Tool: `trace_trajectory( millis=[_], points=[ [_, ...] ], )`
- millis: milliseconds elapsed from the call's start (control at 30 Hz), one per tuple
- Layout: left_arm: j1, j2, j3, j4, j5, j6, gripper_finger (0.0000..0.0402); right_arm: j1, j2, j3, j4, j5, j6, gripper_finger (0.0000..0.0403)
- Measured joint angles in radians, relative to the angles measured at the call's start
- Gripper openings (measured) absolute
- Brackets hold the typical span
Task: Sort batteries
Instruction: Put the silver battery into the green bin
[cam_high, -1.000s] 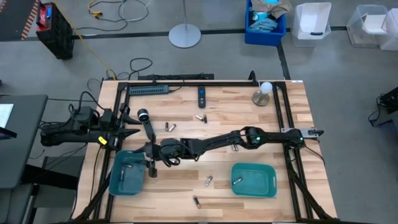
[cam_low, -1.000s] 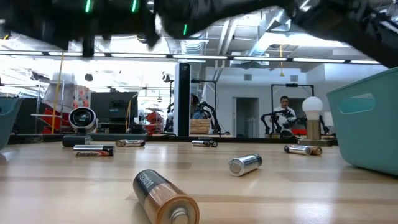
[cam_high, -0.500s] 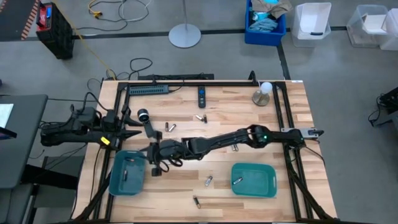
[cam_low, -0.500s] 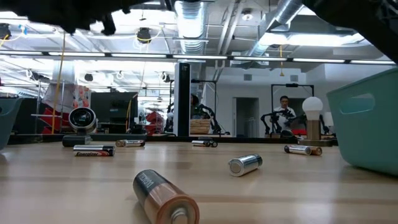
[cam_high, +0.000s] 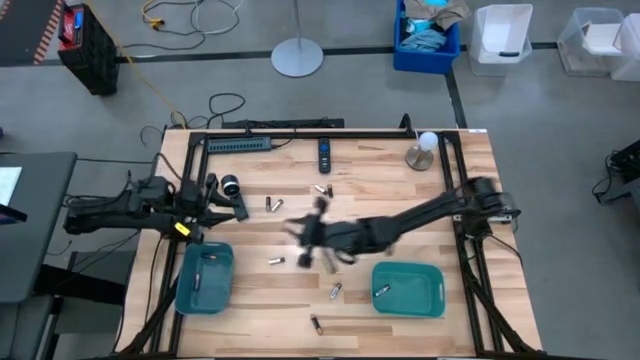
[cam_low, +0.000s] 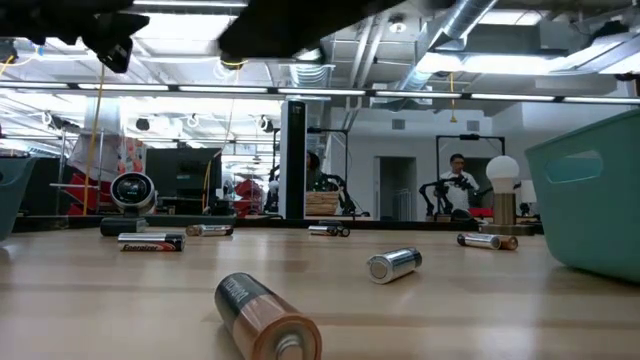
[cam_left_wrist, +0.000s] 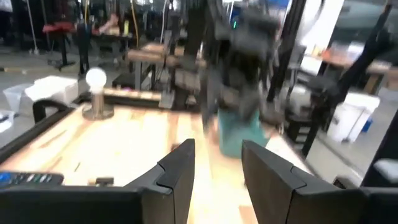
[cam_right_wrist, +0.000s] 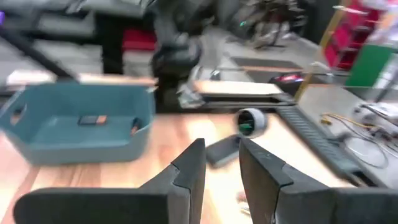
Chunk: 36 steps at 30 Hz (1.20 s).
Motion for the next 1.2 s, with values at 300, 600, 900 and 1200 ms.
trace_trajectory(
  millis=[300, 600, 900, 1200],
  points=[
    [-0.001, 0.447, 0.043, 0.017, -0.051, 0.04, 0.0125, 0.028, -0.367, -0.295, -0.023, 0.126, 0.06, 0.0114],
    [-0.142, 0.883, 0.166, -0.007, -0.111, 0.009, 0.0125, 0.029, -0.496, -0.301, -0.08, 0.202, -0.051, 0.0113],
    [-0.335, 1.121, 0.293, -0.087, -0.186, -0.108, 0.0125, 0.029, -0.514, -0.302, -0.094, 0.211, -0.072, 0.0113],
    [-0.418, 1.24, 0.306, -0.09, -0.348, -0.219, 0.0145, 0.029, -0.513, -0.301, -0.084, 0.211, -0.072, 0.0113]
  ],
)
